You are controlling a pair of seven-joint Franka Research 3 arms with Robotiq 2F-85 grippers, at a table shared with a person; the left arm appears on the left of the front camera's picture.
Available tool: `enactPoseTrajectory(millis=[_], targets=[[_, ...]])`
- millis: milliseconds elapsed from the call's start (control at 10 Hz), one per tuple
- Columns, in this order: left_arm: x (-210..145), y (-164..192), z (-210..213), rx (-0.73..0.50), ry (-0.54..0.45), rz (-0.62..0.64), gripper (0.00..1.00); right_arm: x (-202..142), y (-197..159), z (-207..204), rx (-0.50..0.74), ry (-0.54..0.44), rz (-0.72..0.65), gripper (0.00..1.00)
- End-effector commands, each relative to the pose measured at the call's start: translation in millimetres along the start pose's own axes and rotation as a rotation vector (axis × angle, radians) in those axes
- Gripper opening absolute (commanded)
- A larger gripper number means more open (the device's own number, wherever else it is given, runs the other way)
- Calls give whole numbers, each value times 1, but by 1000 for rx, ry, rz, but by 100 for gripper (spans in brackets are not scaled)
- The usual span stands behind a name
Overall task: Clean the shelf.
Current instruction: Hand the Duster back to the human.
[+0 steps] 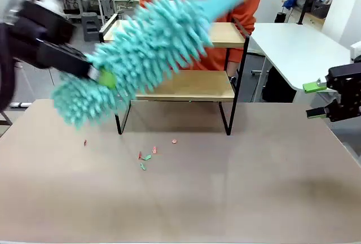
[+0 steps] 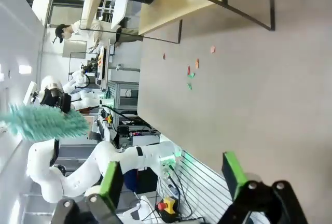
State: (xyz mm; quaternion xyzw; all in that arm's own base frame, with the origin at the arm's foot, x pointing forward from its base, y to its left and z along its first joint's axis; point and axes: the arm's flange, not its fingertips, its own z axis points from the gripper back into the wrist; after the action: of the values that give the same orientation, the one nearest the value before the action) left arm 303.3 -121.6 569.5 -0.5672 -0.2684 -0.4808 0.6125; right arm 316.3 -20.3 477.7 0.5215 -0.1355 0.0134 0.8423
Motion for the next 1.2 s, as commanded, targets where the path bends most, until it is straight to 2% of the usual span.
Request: enactPoseTrajectory(millis=[0, 100, 200, 300, 400, 500, 600, 700, 1000, 1100], targets=[[-36, -38, 65, 228, -361, 19, 0, -3, -4, -1, -3, 4, -19, 100], [-51, -41, 97, 339, -515, 95, 0, -3, -4, -1, -3, 4, -19, 100], [-69, -34, 122, 443, -631, 249, 0, -3, -4, -1, -3, 4, -19, 100], [-87, -17, 141, 452, -678, 415, 0, -3, -4, -1, -3, 4, -19, 100], [-101, 2, 152, 500, -700, 561, 0, -3, -4, -1, -3, 4, -19, 100], [-111, 24, 161, 469, -709, 666, 0, -3, -4, -1, -3, 4, -19, 100], [-124, 44, 171, 517, -735, 776, 0, -3, -4, -1, -3, 4, -19, 100], [-136, 69, 178, 481, -716, 881, 0, -3, -4, -1, -3, 4, -19, 100], [-156, 106, 182, 399, -660, 1046, 0, -3, -4, -1, -3, 4, -19, 100], [-157, 110, 180, 401, -655, 1081, 10, -3, -4, -1, -3, 4, -19, 100]])
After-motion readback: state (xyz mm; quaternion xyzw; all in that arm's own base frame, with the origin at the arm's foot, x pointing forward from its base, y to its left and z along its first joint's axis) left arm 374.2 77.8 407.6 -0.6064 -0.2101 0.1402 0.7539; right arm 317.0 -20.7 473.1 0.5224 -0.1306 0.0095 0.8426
